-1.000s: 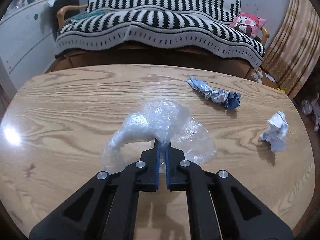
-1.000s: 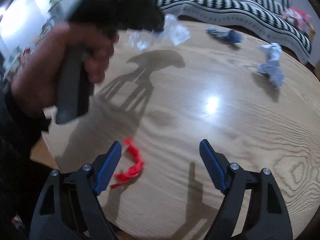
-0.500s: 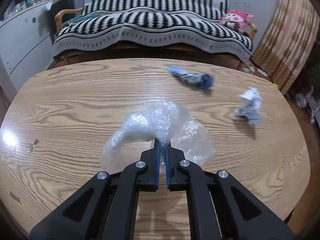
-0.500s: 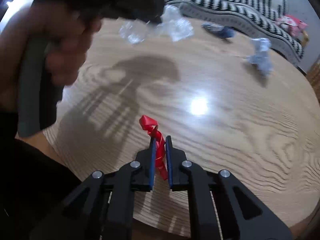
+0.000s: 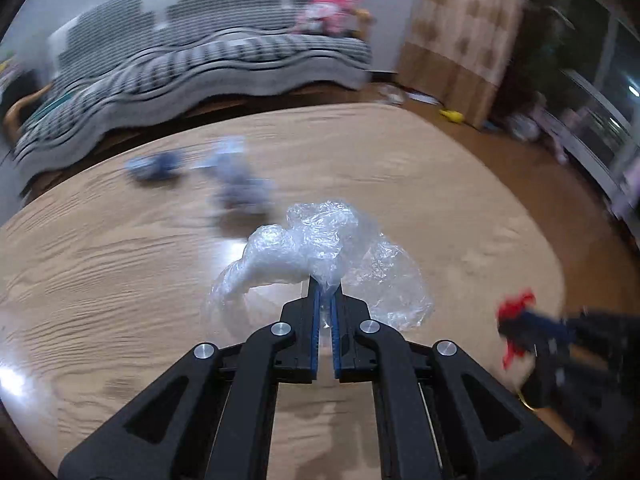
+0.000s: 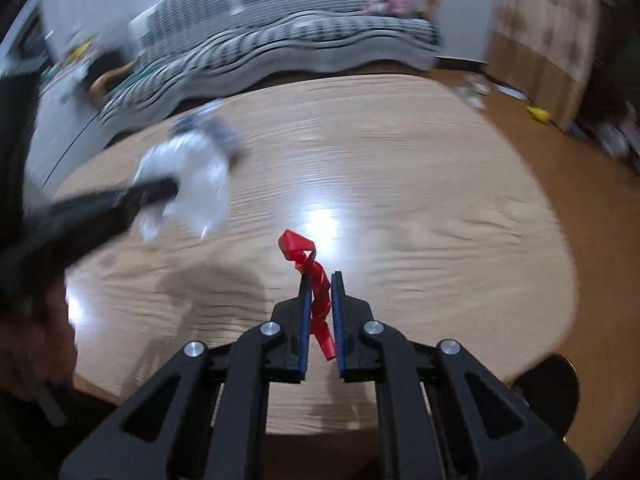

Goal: Collect trash
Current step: 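Carry both items over the bin and open both tools to drop them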

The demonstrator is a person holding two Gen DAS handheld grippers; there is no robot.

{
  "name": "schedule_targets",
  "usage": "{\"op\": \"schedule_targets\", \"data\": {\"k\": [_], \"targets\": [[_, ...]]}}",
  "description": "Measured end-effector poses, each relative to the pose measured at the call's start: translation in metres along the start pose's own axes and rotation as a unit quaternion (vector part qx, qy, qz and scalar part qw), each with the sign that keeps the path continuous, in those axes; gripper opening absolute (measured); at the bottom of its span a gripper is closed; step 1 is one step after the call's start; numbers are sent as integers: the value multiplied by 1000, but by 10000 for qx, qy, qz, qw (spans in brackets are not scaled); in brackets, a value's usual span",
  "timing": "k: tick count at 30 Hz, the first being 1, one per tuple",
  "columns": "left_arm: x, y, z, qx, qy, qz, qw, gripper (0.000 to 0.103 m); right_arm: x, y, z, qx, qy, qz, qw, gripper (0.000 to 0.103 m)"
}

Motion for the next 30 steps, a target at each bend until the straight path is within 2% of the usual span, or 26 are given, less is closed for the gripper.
{"op": "schedule_targets", "data": {"k": [2,8,14,17,21,24,26,30], "targets": [[3,3,40,209,316,23,9993,4,2,-5,40,146,337,57,9993,10],[15,15,141,828,970,-48,9918,4,40,-41,143,545,1200,210,9911,10],[35,28,224,1290,1479,-162,9804,4,96,-61,244,930,2076,112,9737,11],[49,35,261,1459,1773,-253,9730,4,127,-66,280,1017,2418,-32,9650,11],[64,42,292,1676,2070,-330,9633,4,159,-69,314,1056,2697,-250,9568,11],[72,50,313,1734,2303,-374,9568,4,178,-68,326,1105,2821,-378,9523,11],[77,56,323,1805,2399,-454,9528,4,184,-69,329,1116,2895,-395,9498,11],[74,68,331,1791,2486,-531,9504,4,183,-68,331,1107,2960,-387,9480,11]]}}
Point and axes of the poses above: each gripper's, at about its wrist camera, not at the fingertips, and y roughly the way its jaws point, z to its right, x to its underside, the point moved 1 cm from there along y, roughly the way its jaws point, and after that the axes turned 7 degrees about -z, right-handed, at the moved point
